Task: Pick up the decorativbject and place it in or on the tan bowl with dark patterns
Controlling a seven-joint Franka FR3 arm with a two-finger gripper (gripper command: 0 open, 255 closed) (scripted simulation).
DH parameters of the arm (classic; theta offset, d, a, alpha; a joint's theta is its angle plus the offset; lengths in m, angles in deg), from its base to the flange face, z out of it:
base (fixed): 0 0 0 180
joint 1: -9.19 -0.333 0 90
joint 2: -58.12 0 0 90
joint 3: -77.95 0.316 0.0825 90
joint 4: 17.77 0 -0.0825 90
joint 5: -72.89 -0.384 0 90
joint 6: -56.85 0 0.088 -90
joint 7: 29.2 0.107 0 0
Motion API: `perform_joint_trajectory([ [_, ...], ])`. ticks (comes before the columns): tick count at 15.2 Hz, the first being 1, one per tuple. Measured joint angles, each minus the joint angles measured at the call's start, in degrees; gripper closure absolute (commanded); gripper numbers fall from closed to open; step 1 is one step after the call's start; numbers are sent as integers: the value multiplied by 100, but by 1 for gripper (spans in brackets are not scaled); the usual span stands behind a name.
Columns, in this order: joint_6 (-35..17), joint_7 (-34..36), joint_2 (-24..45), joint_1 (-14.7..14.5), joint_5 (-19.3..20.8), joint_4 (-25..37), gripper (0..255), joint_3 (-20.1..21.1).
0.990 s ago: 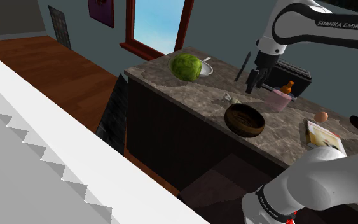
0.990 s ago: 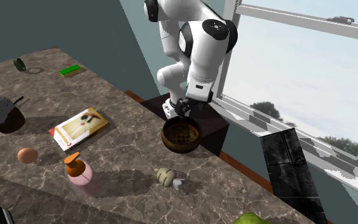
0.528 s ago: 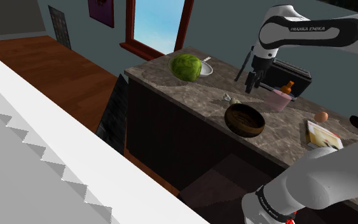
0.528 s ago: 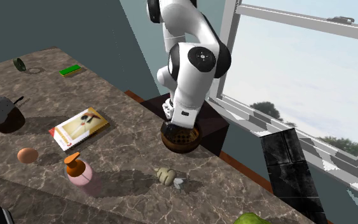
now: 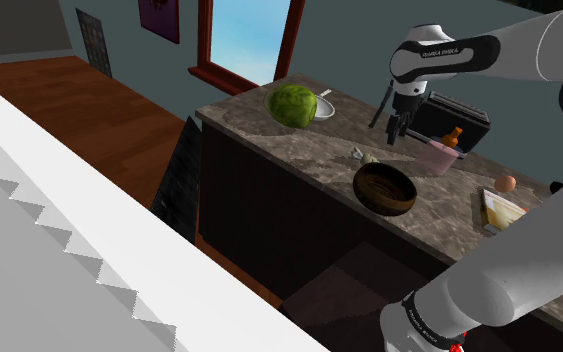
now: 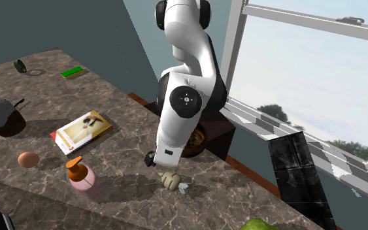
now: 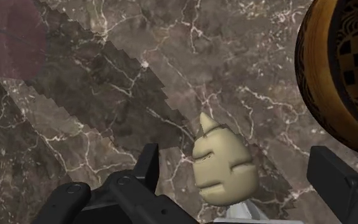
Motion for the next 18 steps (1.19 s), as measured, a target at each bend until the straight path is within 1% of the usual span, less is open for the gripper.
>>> perform_joint_trajectory([
  [3,-48,-368,665,139,-92,549,0,-125],
  [4,-95,-429,784,170,-108,608,0,-143],
  [11,-628,-500,962,274,-102,253,0,-208],
  [18,-689,-488,952,275,-92,184,0,-211],
])
